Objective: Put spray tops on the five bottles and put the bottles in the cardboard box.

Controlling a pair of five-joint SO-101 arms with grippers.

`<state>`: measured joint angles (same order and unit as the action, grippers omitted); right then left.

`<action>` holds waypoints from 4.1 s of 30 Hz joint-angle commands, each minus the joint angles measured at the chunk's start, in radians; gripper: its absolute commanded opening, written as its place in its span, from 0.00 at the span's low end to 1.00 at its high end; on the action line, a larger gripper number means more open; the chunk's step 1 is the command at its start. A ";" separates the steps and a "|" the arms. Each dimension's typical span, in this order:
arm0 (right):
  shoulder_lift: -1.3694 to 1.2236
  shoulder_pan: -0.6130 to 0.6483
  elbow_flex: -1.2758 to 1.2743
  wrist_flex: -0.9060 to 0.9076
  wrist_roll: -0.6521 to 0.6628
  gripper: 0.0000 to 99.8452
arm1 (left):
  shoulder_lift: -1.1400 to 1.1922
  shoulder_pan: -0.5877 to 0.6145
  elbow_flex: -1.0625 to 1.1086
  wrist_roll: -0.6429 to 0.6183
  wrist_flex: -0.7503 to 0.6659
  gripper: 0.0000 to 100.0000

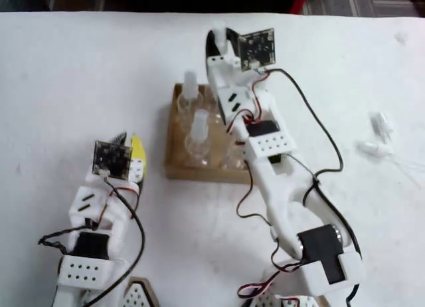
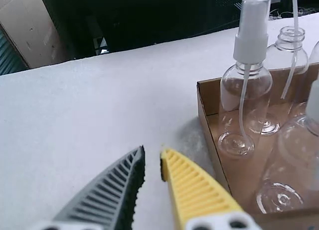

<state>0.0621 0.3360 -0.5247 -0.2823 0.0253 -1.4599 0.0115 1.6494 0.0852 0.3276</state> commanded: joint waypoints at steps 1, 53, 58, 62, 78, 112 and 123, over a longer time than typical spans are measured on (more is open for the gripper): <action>0.045 -0.010 -0.011 -0.025 -0.012 0.02 | -0.012 -0.001 -0.008 0.011 -0.020 0.06; 0.056 -0.001 -0.287 -0.254 -0.005 0.02 | -0.012 -0.002 -0.006 0.011 -0.020 0.06; 0.056 0.001 -0.287 -0.252 -0.005 0.02 | -0.012 -0.002 -0.006 0.011 -0.021 0.06; 0.058 0.001 -0.288 -0.228 -0.005 0.10 | -0.012 -0.002 -0.006 0.011 -0.021 0.06; 0.219 0.022 -0.288 -0.082 -0.012 0.16 | -0.012 -0.002 -0.006 0.011 -0.021 0.06; 0.209 -0.771 0.351 0.970 -0.005 0.02 | -0.012 -0.002 -0.005 0.011 -0.017 0.06; -0.377 -0.854 0.661 1.000 0.450 0.03 | -0.010 -0.007 -0.003 0.044 -0.017 0.06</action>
<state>-0.1680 -0.5017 0.0061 0.6859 0.2739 -1.4599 0.0115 1.6494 0.0974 0.3276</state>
